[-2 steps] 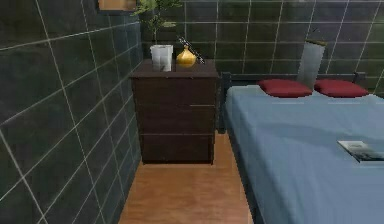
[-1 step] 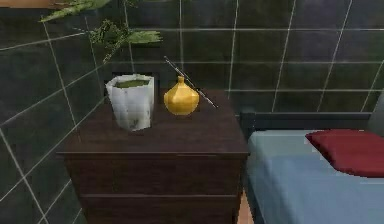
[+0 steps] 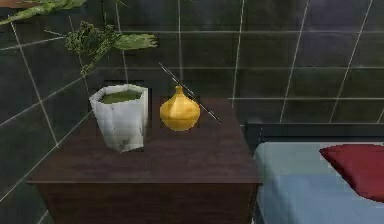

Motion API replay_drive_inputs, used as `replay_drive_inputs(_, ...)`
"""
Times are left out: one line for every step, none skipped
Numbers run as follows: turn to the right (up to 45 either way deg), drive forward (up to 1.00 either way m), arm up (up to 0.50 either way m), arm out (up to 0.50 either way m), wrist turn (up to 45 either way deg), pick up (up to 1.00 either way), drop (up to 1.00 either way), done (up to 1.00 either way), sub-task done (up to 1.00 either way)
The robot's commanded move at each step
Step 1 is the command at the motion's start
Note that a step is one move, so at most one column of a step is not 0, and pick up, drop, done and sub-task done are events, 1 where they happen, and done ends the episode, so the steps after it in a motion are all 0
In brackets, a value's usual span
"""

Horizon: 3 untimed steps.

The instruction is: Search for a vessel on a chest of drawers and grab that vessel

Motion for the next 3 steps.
replay_drive_inputs(-45.0, 0.00, 0.00, 0.00, 0.0, 0.00, 0.00, 0.00, 0.00)
replay_drive_inputs(-42.0, 0.00, 0.00, 0.00, 0.0, 0.00, 0.00, 0.00, 0.00)
replay_drive_inputs(0.0, 0.00, 0.50, 0.00, 0.0, 0.00, 0.00, 0.00, 0.00)
